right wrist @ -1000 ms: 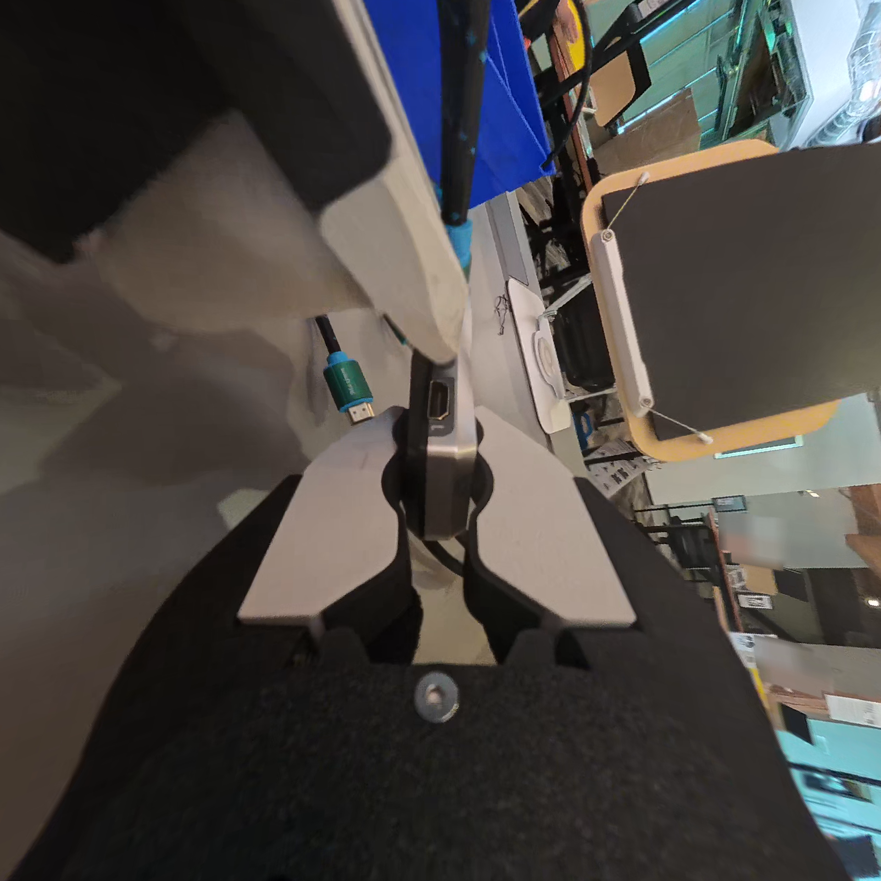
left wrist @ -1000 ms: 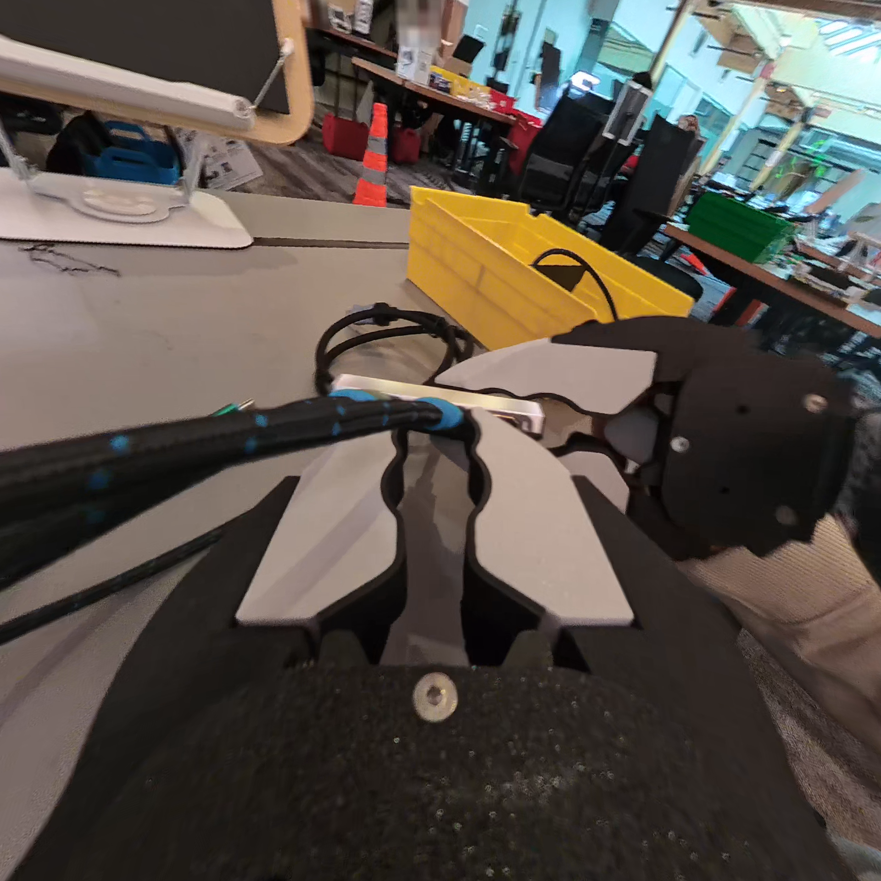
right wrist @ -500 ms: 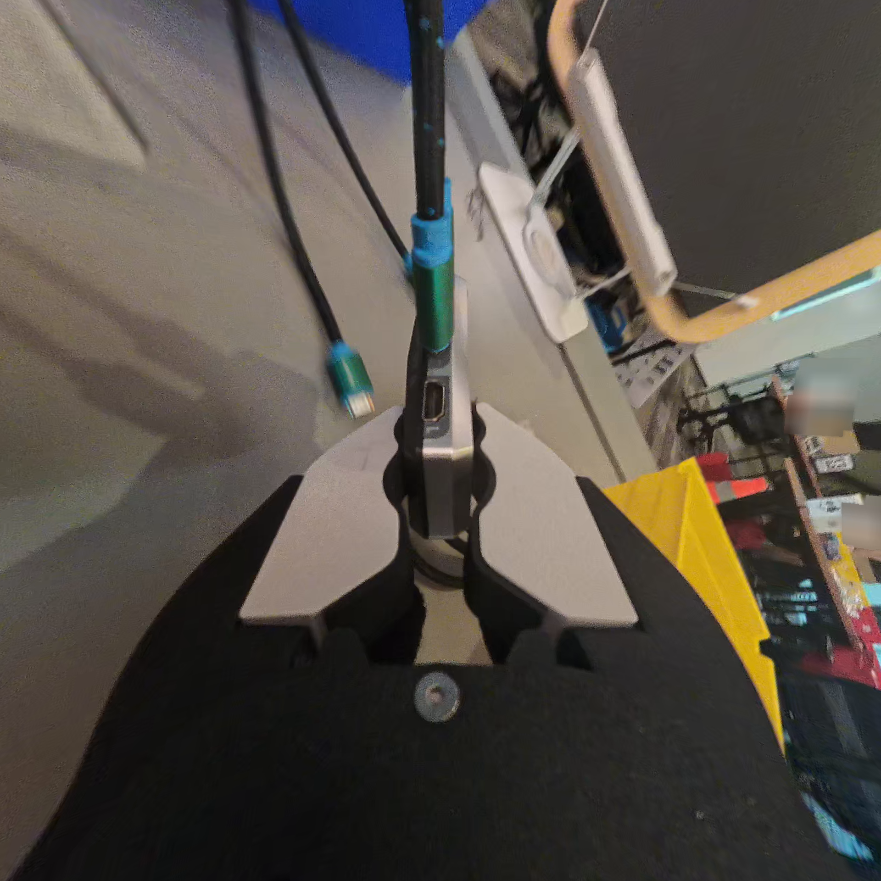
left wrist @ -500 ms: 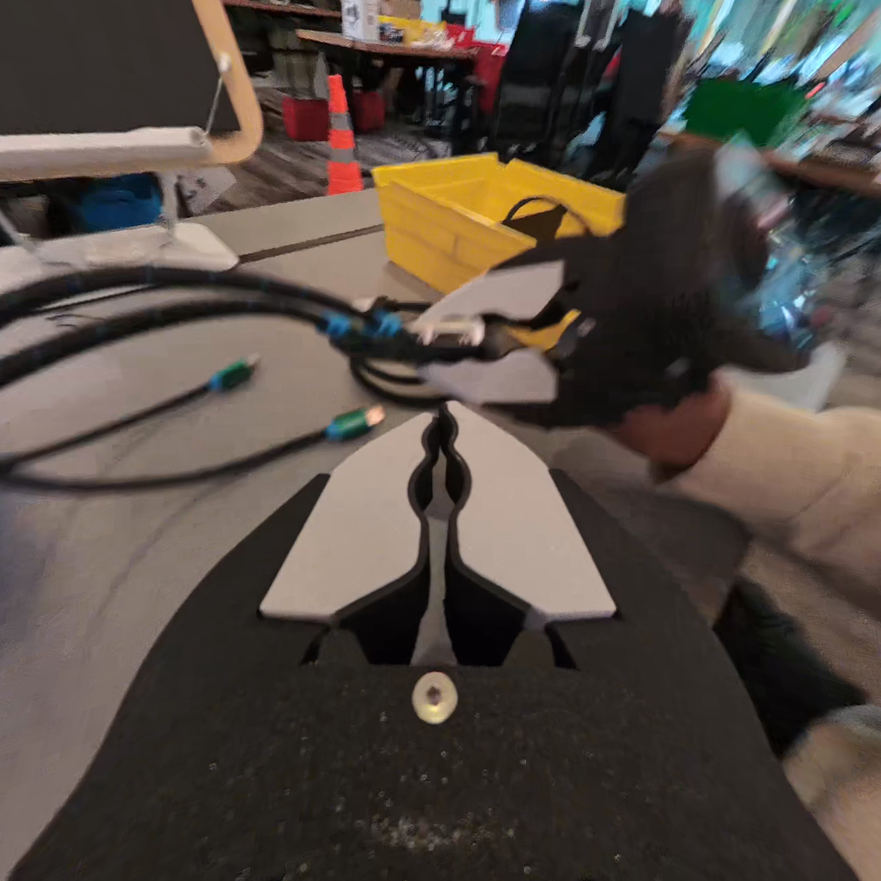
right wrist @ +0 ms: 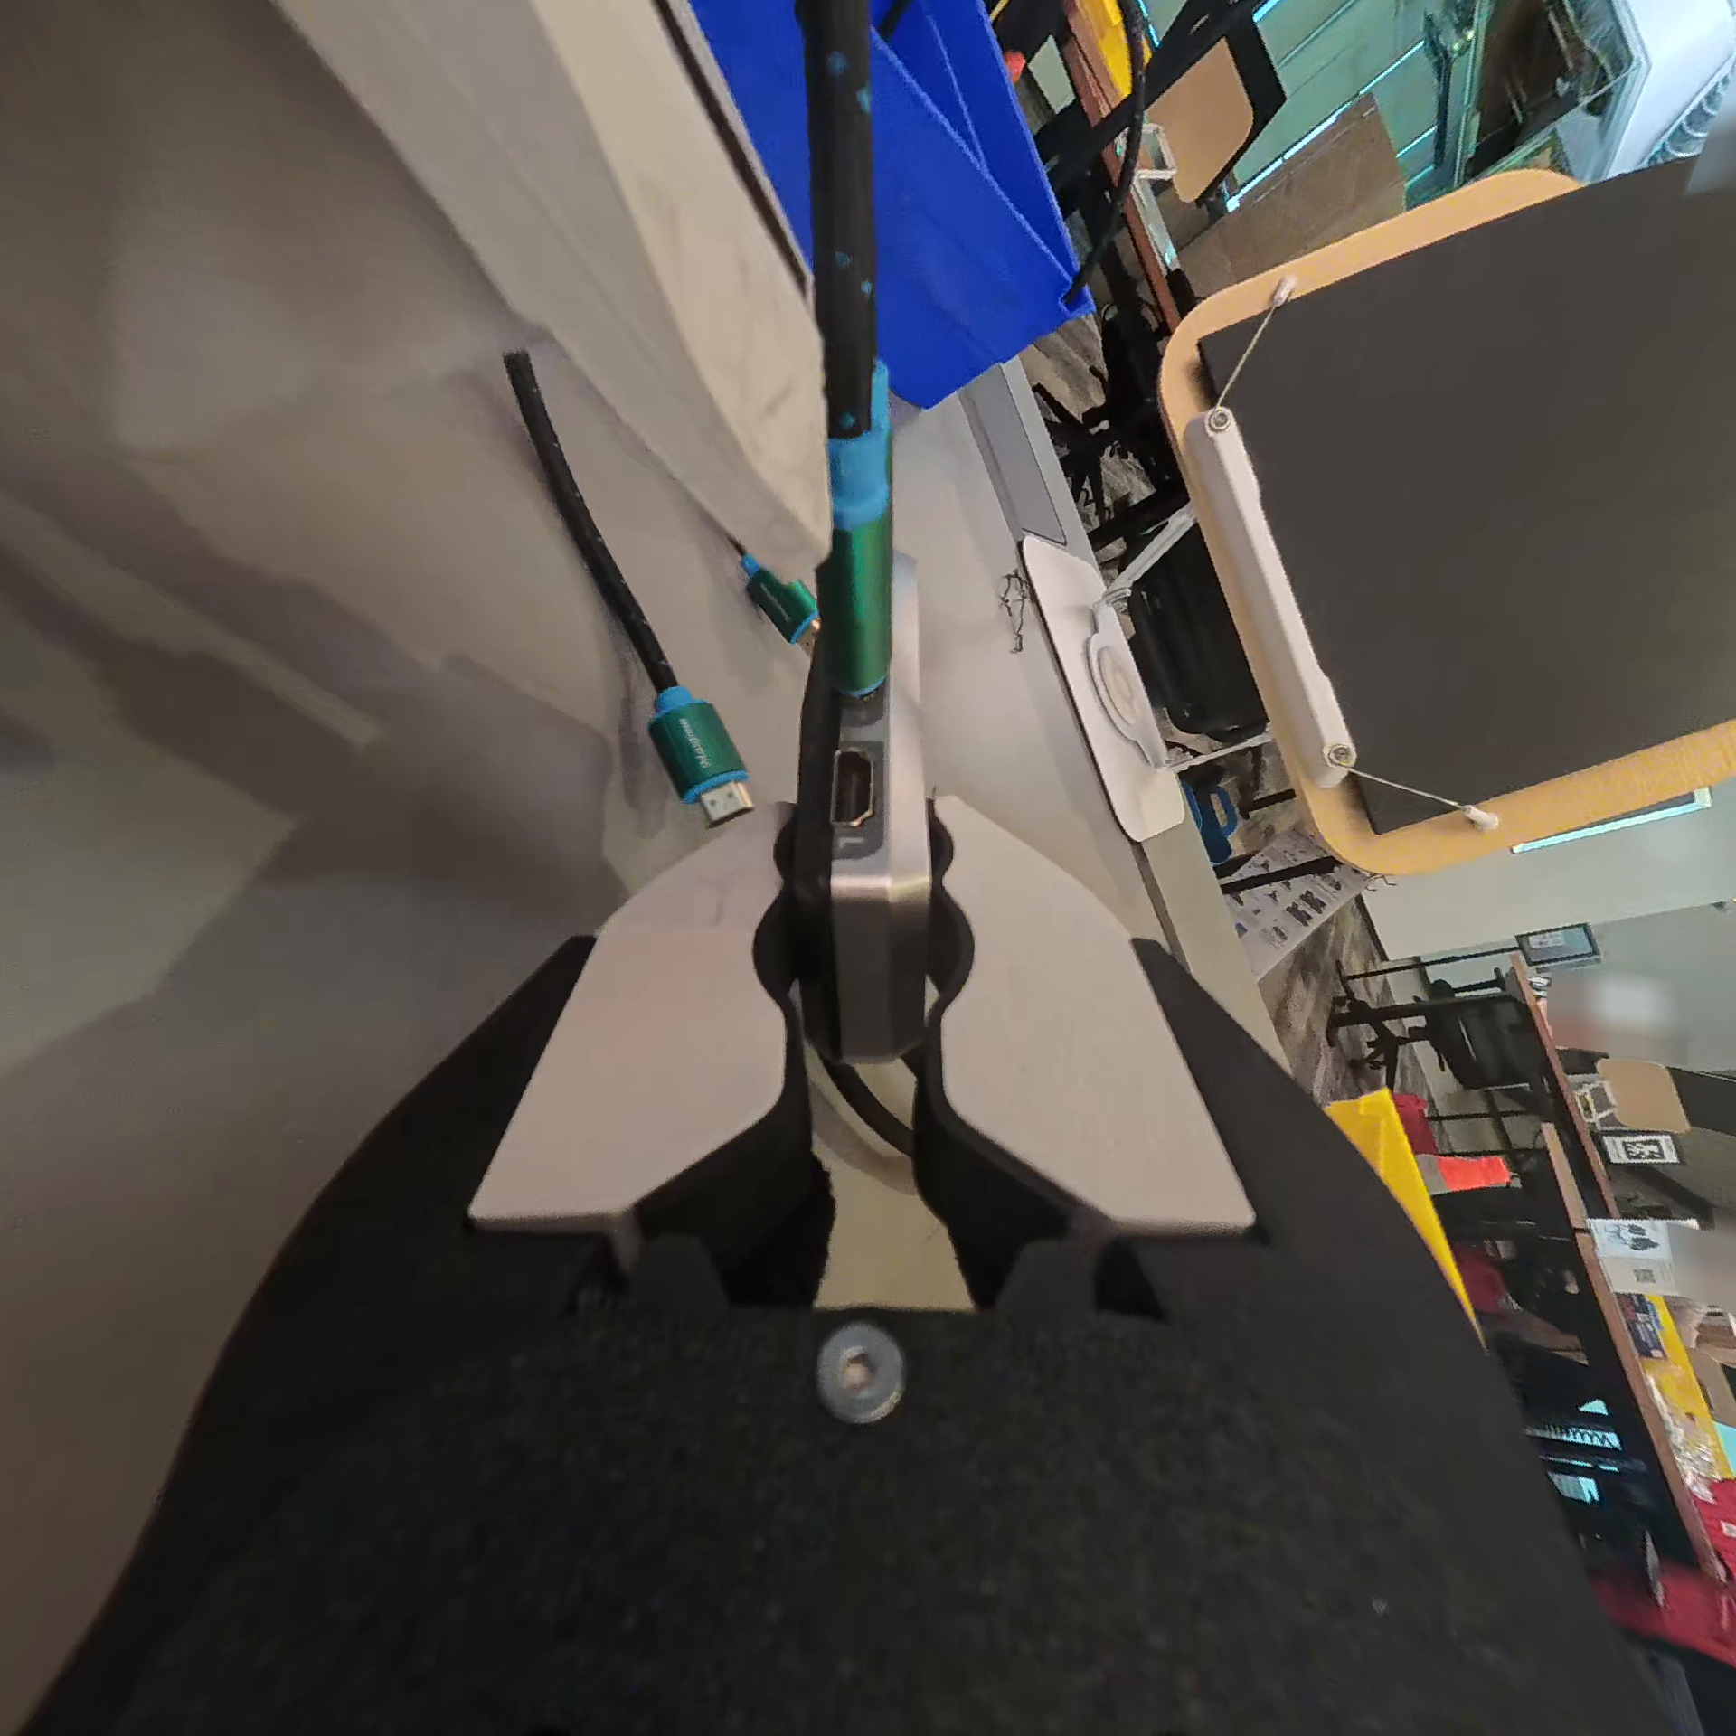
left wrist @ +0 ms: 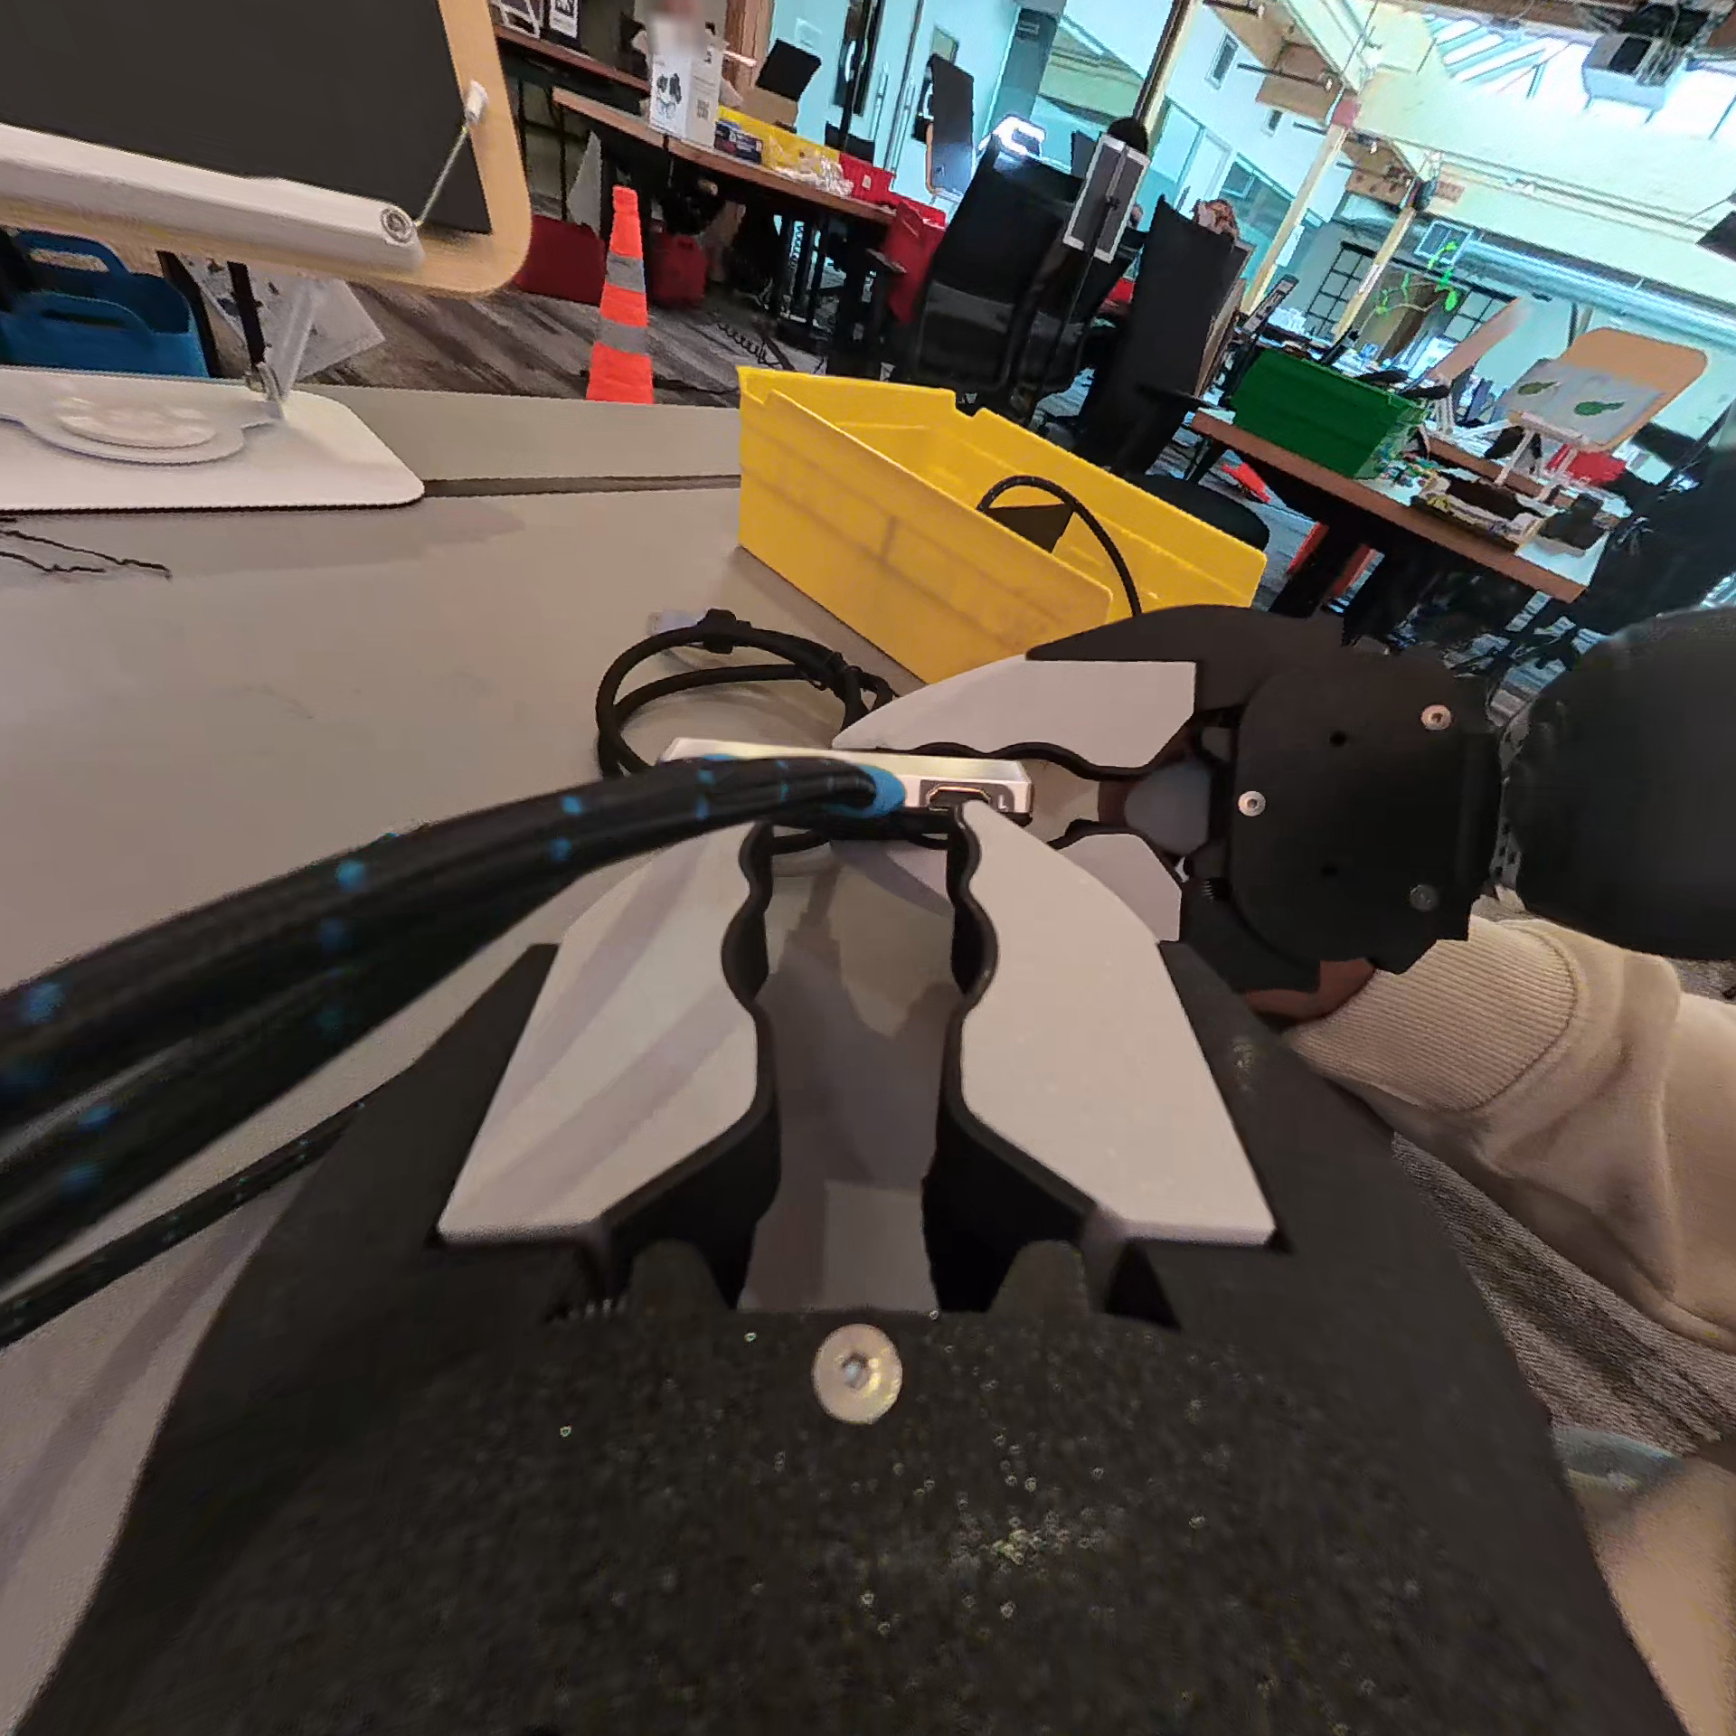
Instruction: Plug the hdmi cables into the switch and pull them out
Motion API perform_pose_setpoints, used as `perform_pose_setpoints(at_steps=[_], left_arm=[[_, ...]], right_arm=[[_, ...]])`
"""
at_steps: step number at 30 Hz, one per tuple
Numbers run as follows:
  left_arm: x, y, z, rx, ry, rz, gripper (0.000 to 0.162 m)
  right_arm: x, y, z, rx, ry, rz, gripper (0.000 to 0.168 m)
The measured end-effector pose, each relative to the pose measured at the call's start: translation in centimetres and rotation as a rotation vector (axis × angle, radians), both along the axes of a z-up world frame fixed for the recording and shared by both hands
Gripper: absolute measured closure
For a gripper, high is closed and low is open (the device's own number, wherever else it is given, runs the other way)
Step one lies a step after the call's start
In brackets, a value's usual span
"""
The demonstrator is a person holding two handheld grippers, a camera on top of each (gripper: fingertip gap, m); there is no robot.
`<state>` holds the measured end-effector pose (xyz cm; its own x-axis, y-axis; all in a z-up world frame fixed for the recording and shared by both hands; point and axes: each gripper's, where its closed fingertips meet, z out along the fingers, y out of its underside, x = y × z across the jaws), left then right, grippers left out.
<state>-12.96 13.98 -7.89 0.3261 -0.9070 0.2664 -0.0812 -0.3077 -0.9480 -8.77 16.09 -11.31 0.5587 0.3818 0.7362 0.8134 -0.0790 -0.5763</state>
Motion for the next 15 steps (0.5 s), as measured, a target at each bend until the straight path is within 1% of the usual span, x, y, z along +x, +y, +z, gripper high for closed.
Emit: perform_pose_setpoints(at_steps=[2, 4, 7, 13, 15], left_arm=[[0.1, -0.2, 0.1, 0.007, -0.016, 0.012, 0.128], [0.1, -0.2, 0.0, 0.028, -0.02, 0.051, 0.125], [0.0, 0.1, 0.1, 0.057, -0.032, 0.102, 0.128], [-0.1, 0.4, 0.3, 0.104, -0.081, 0.192, 0.131], [-0.1, 0.4, 0.2, 0.106, -0.073, 0.202, 0.131]], right_arm=[[-0.3, 0.0, -0.3, -0.014, 0.001, 0.009, 0.147], [-0.5, -0.1, -0.5, -0.023, -0.003, 0.01, 0.146], [-0.9, -0.2, -0.6, -0.031, 0.005, 0.022, 0.147], [-1.8, -0.7, -0.5, -0.06, 0.099, 0.065, 0.147], [-1.8, -0.7, -0.5, -0.051, 0.084, 0.065, 0.147]])
